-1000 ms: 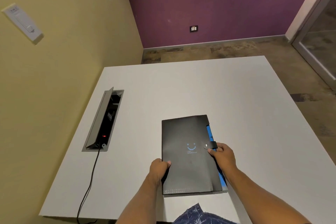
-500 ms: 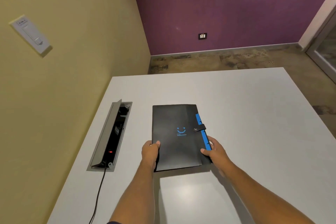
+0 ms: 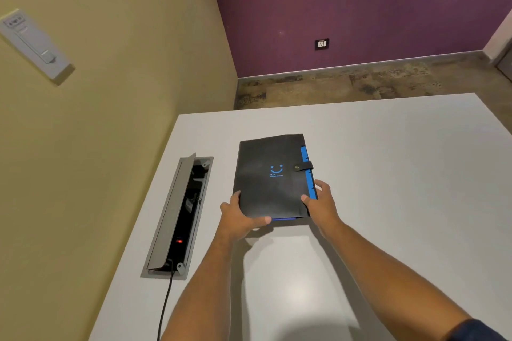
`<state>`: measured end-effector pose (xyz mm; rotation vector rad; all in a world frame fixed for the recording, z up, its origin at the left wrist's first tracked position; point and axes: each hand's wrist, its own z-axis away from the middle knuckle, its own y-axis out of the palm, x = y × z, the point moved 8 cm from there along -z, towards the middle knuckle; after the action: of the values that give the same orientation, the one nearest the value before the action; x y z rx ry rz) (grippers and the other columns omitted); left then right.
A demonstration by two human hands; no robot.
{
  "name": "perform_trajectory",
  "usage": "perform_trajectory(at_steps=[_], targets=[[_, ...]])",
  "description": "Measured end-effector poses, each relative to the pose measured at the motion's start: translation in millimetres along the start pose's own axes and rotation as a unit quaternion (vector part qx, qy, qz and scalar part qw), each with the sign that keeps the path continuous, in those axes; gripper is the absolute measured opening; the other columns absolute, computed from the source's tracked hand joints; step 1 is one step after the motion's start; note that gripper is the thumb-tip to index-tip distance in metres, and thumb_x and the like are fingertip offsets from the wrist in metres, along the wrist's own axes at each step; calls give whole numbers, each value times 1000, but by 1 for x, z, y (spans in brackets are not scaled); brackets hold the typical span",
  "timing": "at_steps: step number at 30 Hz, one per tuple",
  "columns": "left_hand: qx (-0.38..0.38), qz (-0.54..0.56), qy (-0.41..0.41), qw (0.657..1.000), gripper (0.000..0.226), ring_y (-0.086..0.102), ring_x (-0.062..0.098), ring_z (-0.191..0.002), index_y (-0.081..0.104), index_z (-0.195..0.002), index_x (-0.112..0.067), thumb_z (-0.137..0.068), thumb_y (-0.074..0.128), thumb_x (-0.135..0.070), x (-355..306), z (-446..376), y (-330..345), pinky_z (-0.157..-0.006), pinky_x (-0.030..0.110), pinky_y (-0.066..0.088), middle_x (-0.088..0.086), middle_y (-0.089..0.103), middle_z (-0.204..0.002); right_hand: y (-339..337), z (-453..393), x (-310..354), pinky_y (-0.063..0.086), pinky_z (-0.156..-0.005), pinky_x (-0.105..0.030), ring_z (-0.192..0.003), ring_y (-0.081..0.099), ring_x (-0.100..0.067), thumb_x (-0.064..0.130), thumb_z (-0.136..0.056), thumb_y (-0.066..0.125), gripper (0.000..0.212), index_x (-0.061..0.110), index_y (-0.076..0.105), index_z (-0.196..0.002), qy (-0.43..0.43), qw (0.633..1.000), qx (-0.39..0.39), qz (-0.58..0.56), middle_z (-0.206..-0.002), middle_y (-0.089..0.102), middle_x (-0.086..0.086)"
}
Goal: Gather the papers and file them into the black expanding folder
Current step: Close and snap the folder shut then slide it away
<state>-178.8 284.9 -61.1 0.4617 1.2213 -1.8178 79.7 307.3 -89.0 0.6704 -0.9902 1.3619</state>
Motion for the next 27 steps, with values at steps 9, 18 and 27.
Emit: perform_trajectory(at_steps=[9, 18, 27], targets=[[-99, -139, 29, 985, 44, 64, 30, -115, 54, -142, -13, -99, 65, -12, 14, -39, -8, -104, 38, 53, 9, 43, -143, 60, -37, 16, 42, -115, -45, -148, 35, -30, 39, -76, 87, 94, 21, 37, -154, -112, 929, 112, 336, -169, 13, -4], [-85, -278, 66, 954, 47, 55, 33, -132, 48, -150, -15, -104, 51, -12, 21, -83, -10, -104, 40, 47, 9, 36, -161, 88, -56, 20, 45, -102, -43, -138, 42, -35, 39, -105, 49, 56, 32, 32, -158, -197, 789, 89, 575, -169, 22, 5], [-48, -466, 49, 882, 75, 11, 21, -160, 6, -166, -19, -102, 46, -13, 26, -99, 1, -128, 51, 2, 9, 0, -174, 111, -60, 1, 49, -102, -45, -156, 18, -31, 24, -111, 31, 55, 22, 13, -163, -200, 716, 90, 663, -171, 14, -7]])
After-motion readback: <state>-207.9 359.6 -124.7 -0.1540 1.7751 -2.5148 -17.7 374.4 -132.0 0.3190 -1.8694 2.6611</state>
